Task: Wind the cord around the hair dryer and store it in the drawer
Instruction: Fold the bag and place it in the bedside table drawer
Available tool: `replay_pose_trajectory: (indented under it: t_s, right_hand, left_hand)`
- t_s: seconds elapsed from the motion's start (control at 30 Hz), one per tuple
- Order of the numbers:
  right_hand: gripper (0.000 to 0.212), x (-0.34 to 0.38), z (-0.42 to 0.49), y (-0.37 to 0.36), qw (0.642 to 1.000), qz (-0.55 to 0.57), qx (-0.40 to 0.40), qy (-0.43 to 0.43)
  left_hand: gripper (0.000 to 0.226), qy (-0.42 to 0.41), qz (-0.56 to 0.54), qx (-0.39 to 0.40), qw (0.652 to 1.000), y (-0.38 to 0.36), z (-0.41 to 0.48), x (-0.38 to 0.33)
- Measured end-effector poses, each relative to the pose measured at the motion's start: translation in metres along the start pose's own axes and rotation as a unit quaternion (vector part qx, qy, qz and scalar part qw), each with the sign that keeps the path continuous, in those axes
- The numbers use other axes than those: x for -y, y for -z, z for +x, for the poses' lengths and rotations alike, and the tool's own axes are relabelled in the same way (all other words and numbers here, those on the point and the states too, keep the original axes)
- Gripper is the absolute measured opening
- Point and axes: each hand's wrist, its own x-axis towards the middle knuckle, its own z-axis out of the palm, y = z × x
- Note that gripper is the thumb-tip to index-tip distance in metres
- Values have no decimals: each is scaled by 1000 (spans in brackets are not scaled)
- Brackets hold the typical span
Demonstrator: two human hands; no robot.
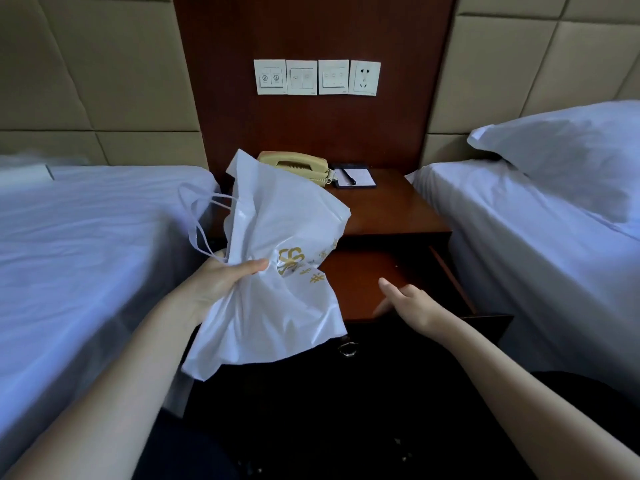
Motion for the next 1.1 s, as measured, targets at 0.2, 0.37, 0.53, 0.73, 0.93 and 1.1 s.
replay_pose_trajectory:
  t_s: [0.2, 0.37, 0.53, 0.73, 0.93, 1.1]
  right_hand:
    - [81, -4, -13, 7, 992, 67, 95, -47]
    - [81, -22, -16, 30, 966, 143, 183, -114]
    - [87, -30, -5, 39, 937, 284, 164, -118]
    - [76, -13, 8, 32, 917, 332, 200, -95]
    - [39, 11, 1, 40, 930, 308, 193, -54]
    - [28, 12, -3, 36, 927, 350, 122, -64]
  left_hand:
    - [24, 17, 56, 99, 993, -18, 0, -18]
    - [30, 50, 119, 163, 978, -39, 10, -32]
    - [36, 56, 120, 172, 976, -69, 16, -16]
    - [19, 88, 56, 26, 994, -108, 7, 10]
    - [27, 114, -62, -162, 978, -119, -14, 18]
    - [44, 93, -143, -264, 949, -135, -24, 28]
